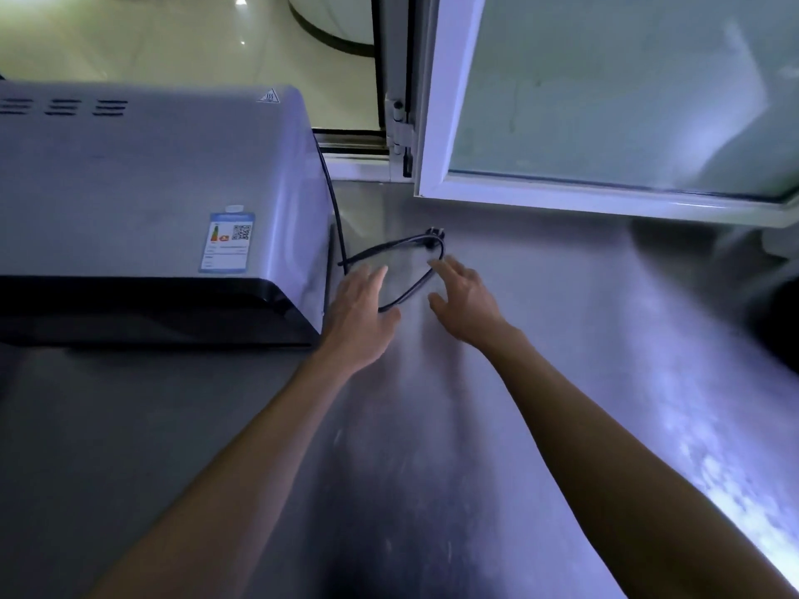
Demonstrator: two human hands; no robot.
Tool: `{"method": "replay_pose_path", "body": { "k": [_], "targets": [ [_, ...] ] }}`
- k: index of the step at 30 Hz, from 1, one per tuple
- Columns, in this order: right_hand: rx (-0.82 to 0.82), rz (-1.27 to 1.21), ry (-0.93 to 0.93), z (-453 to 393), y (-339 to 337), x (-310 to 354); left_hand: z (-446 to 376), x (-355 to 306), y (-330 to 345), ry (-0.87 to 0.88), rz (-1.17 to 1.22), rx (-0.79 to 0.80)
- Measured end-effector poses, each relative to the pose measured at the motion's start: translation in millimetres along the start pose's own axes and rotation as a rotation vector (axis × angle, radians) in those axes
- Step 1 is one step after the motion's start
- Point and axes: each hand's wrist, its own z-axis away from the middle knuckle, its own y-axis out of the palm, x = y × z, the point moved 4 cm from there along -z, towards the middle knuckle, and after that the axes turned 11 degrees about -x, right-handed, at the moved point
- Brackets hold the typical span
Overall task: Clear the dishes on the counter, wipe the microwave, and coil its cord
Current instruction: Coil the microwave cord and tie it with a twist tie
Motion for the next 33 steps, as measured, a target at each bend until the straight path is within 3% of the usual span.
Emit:
{"method": "replay_pose_path", "body": {
  "k": [12, 20, 33],
  "targets": [
    [-0.106, 0.131, -0.060, -60, 39, 10, -19, 32, 28, -0.120, 0.153, -0.032],
    [-0.212, 0.112, -0.080, -20, 36, 7, -1, 39, 26, -0.305, 0.333, -0.063],
    [-0.273, 0.009, -0.120, 76, 31, 34, 18, 27, 19, -0.456, 0.536, -0.094]
  ]
}}
